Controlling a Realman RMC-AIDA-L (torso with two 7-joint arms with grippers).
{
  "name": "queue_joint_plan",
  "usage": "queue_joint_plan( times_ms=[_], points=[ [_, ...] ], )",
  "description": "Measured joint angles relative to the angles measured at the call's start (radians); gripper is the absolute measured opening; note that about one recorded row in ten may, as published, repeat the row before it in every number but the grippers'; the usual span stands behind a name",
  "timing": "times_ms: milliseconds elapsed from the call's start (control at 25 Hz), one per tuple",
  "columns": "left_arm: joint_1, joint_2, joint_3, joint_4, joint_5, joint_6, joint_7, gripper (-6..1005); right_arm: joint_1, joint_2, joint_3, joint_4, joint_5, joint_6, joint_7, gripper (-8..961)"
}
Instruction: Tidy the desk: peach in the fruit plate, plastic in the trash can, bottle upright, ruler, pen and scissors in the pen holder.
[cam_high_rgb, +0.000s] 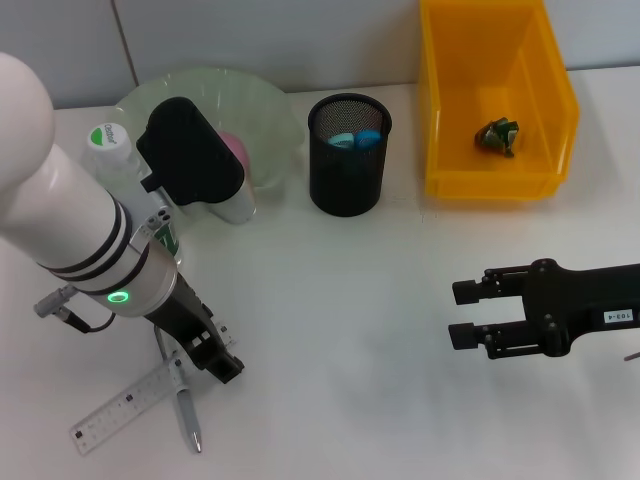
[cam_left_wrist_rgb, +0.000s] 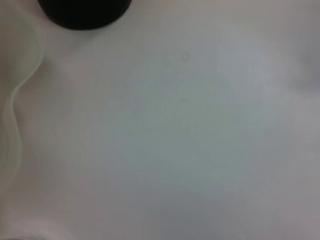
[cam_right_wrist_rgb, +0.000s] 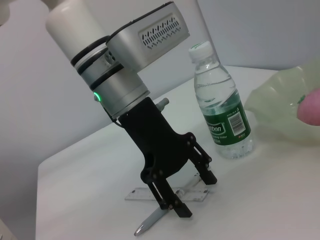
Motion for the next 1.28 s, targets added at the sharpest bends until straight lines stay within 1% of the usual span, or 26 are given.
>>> queue_joint_plan(
  times_ms=[840,1080,1280],
  points=[
    [-0.006,0.000,0.014,-0.008,0.006,-0.012,0.000,770,0.004,0.002,0.000,0.002,-0.001,0.000,0.001,685],
    [-0.008,0.000,0.014,-0.008,0.009,-0.015,-0.001,564,0.003,0.002,0.001,0.002,-0.002,0.000,0.001,684],
    [-0.009,0.000,0.014,-0.008,0.009,-0.015,-0.008,499,0.004,0.002,0.002,-0.001,-0.002,0.000,0.005,684]
  ],
)
